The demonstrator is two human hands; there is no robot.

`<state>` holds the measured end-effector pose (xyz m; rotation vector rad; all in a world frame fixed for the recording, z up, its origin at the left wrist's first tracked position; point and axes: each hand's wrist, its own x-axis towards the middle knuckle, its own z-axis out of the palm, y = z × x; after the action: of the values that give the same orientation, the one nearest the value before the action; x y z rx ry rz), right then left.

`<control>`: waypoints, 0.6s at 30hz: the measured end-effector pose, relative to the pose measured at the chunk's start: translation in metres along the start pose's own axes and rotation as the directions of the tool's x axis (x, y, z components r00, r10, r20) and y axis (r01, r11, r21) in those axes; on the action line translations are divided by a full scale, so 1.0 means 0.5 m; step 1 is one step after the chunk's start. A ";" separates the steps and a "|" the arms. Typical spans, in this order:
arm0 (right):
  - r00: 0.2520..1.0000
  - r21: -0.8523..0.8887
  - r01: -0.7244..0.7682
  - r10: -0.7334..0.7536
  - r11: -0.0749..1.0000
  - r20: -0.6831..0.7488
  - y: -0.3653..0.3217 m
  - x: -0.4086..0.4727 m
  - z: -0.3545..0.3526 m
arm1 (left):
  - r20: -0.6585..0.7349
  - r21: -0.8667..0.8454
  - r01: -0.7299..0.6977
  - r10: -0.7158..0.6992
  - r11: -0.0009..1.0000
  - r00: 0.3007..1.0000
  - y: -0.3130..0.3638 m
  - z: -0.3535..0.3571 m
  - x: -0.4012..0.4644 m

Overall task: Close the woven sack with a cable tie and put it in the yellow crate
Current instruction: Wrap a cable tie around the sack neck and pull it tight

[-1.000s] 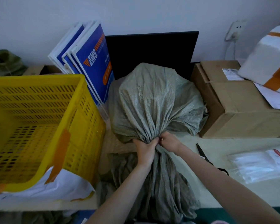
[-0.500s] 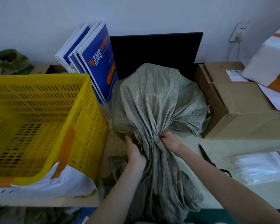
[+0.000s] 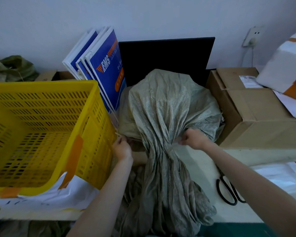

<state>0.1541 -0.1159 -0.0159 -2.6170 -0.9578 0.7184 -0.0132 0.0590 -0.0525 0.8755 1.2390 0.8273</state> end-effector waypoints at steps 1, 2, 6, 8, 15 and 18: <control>1.000 -0.058 -0.015 0.014 0.998 -0.007 0.001 -0.002 -0.013 | 0.020 0.014 -0.050 0.049 0.999 0.999 0.010 -0.001 0.005; 0.999 -0.099 -0.032 0.030 0.995 -0.025 0.001 -0.004 -0.026 | 0.036 0.043 -0.105 0.104 0.994 0.994 0.022 -0.001 0.008; 0.998 0.014 -0.029 0.030 0.999 -0.063 -0.003 -0.009 -0.075 | 0.118 0.155 -0.353 0.338 0.923 0.934 0.070 0.011 0.002; 0.999 0.351 -0.020 0.029 0.936 -0.020 -0.007 -0.014 -0.092 | 0.176 0.204 -0.517 0.488 0.832 0.855 0.093 0.021 -0.008; 1.000 0.926 0.019 -0.017 0.377 -0.014 -0.016 -0.024 -0.113 | 0.477 0.077 -0.577 0.479 0.813 0.737 0.139 0.066 -0.030; 0.994 0.956 0.083 -0.095 0.282 -0.058 -0.018 -0.025 -0.110 | 0.569 0.059 -0.597 0.464 0.800 0.679 0.160 0.089 -0.034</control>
<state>0.1707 -0.1215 0.0385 -1.4136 -0.3794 0.8894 0.0241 0.0743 0.0314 1.6023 0.5787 0.8132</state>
